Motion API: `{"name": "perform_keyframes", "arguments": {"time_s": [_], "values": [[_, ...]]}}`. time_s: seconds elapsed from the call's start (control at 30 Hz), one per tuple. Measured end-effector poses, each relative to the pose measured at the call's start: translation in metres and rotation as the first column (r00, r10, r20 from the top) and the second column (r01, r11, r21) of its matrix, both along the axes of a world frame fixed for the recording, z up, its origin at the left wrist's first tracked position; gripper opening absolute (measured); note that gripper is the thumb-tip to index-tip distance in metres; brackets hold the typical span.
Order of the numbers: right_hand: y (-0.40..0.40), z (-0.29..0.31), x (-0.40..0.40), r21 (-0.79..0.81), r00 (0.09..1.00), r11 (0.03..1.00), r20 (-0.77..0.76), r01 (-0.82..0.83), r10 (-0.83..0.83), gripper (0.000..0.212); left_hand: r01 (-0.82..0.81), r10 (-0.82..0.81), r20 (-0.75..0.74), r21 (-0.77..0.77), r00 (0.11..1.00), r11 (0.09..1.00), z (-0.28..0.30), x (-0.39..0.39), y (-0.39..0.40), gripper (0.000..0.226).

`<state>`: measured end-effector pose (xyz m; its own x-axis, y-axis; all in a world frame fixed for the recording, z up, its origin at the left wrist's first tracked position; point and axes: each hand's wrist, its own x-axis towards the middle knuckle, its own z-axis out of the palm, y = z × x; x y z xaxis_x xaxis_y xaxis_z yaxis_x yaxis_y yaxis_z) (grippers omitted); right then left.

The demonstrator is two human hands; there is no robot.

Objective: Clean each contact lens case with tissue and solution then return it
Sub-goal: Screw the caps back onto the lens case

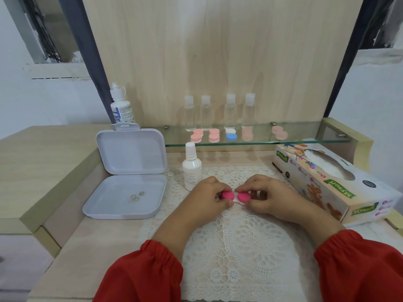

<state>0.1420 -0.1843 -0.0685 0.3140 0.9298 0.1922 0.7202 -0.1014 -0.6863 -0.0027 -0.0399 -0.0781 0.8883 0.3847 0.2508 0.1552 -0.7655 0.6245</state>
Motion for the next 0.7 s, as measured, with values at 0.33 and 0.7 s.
{"name": "perform_keyframes", "arguments": {"time_s": [0.33, 0.7], "values": [[0.0039, -0.0042, 0.0002, -0.005, 0.999, 0.999, 0.006, 0.05, -0.05, 0.025, 0.005, -0.005, -0.006, 0.008, 1.0, 1.0, 0.0008, 0.0003, 0.0, 0.028], [-0.0025, 0.0046, -0.0032, -0.034, 0.983, 0.995, -0.161, 0.089, -0.094, 0.064, 0.001, 0.0, -0.007, 0.017, 1.0, 1.0, 0.0009, 0.0003, -0.0001, 0.028]]}}
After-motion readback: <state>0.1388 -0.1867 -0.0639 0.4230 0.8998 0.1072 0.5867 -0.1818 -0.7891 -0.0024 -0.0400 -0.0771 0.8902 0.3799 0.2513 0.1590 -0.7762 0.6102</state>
